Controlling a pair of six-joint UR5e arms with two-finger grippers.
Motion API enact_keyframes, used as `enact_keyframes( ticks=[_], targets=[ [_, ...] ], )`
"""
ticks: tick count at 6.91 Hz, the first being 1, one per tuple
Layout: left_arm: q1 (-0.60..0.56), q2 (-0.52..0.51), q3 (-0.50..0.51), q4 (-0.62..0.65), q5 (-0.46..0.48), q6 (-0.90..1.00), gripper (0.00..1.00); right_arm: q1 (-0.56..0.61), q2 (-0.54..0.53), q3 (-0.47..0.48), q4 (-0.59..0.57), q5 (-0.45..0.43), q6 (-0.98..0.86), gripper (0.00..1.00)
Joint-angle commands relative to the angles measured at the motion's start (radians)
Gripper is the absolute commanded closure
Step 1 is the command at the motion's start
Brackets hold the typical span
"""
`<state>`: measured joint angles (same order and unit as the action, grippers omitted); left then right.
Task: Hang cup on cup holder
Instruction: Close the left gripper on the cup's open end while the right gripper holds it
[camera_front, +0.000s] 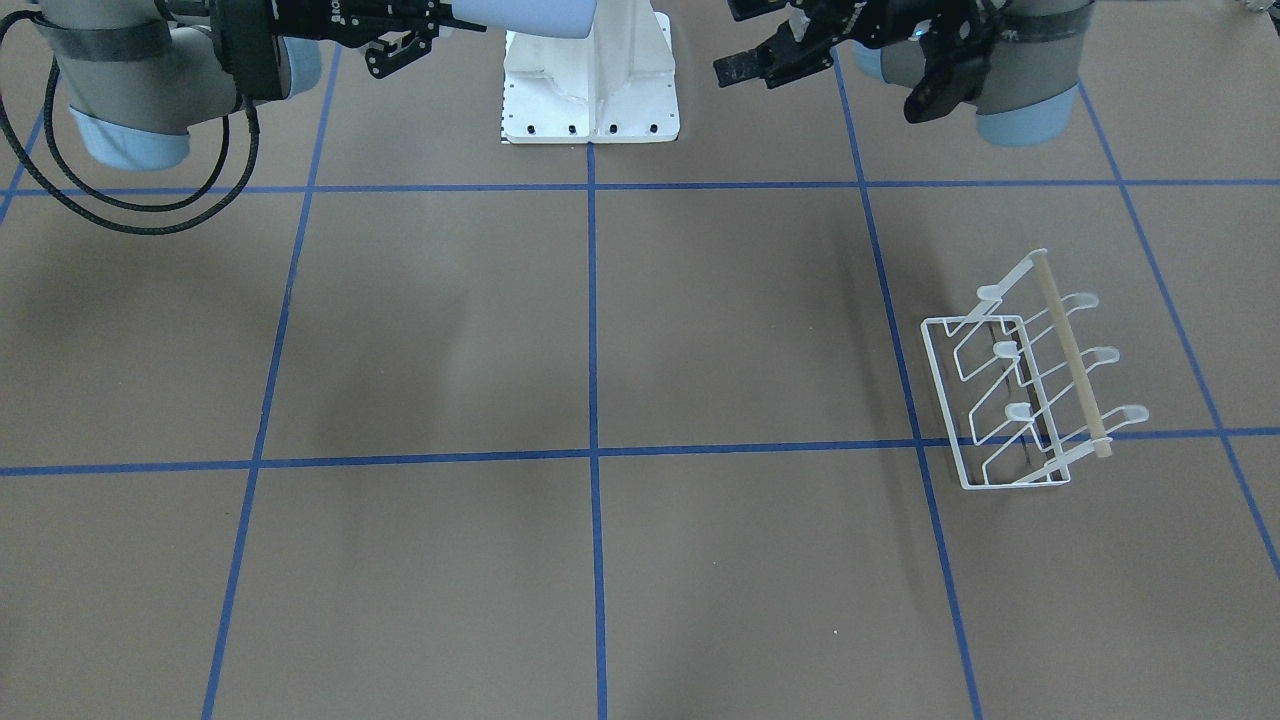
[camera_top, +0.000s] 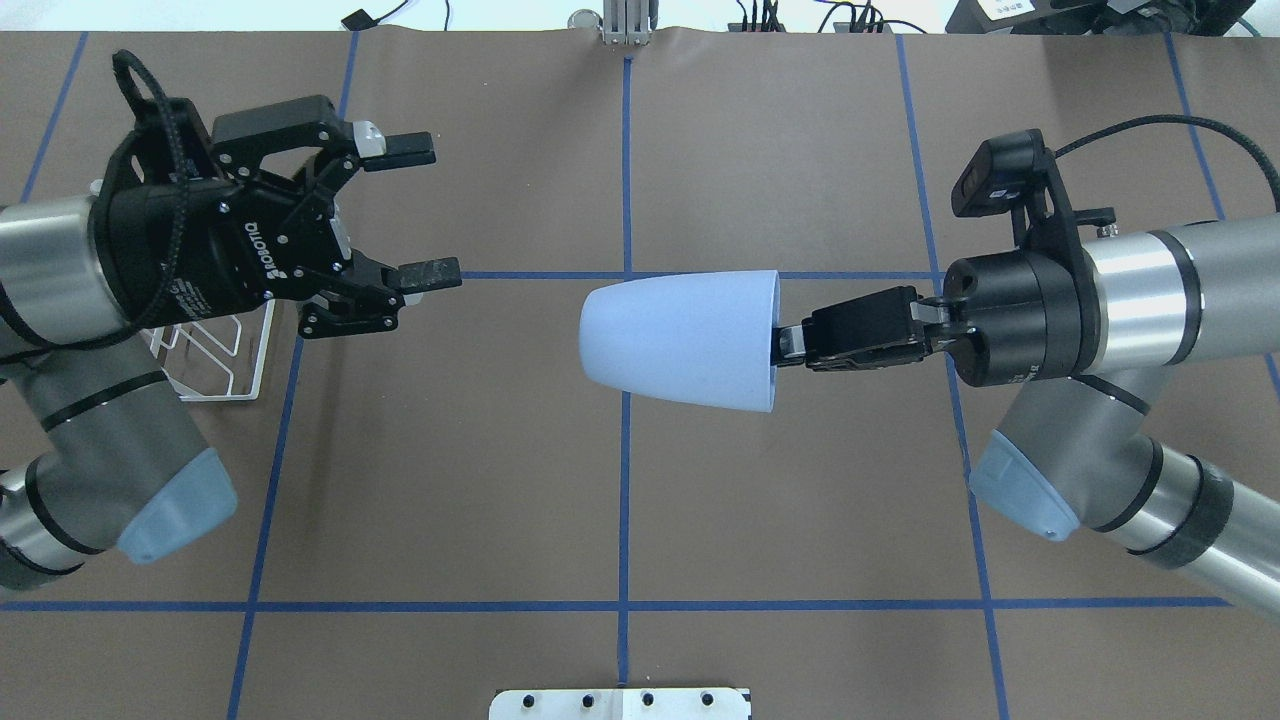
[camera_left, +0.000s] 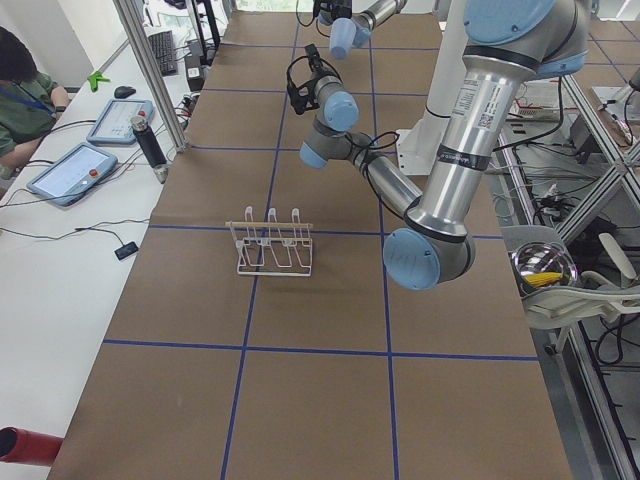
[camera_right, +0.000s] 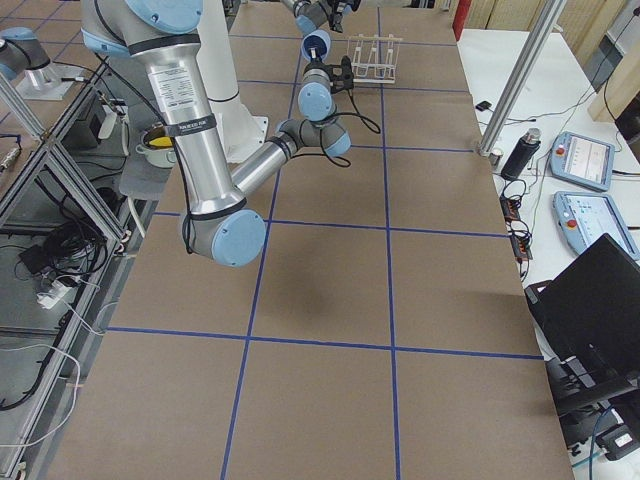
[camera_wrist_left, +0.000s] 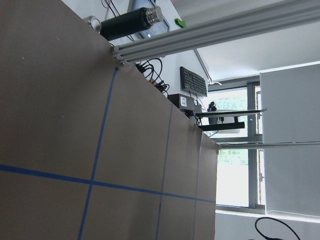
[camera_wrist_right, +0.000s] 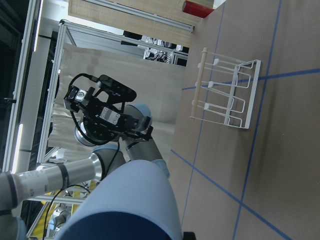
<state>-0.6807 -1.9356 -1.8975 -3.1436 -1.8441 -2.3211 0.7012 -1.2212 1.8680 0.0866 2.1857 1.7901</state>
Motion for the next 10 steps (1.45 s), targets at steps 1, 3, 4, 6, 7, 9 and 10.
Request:
enact_keyframes(
  ticks=[1, 3, 4, 6, 7, 9, 10],
  targets=[
    [0.097, -0.039, 0.001, 0.003, 0.019, -0.003, 0.02, -0.046, 0.02, -0.001, 0.05, -0.027, 0.0, 1.0],
    [0.118, -0.048, -0.002, 0.005, 0.016, -0.006, 0.02, -0.052, 0.023, -0.001, 0.053, -0.029, 0.0, 1.0],
    [0.127, -0.063, -0.003, 0.007, 0.016, -0.009, 0.02, -0.051, 0.023, -0.003, 0.053, -0.029, 0.0, 1.0],
    [0.147, -0.065, -0.014, 0.005, 0.014, -0.017, 0.02, -0.051, 0.023, -0.006, 0.051, -0.03, 0.0, 1.0],
    [0.161, -0.065, -0.017, 0.005, 0.014, -0.018, 0.02, -0.051, 0.023, -0.007, 0.051, -0.03, 0.0, 1.0],
    [0.173, -0.065, -0.032, 0.005, 0.014, -0.018, 0.02, -0.049, 0.019, -0.007, 0.053, -0.03, 0.0, 1.0],
    [0.176, -0.065, -0.046, 0.005, 0.014, -0.018, 0.02, -0.049, 0.016, -0.009, 0.051, -0.03, 0.0, 1.0]
  ],
)
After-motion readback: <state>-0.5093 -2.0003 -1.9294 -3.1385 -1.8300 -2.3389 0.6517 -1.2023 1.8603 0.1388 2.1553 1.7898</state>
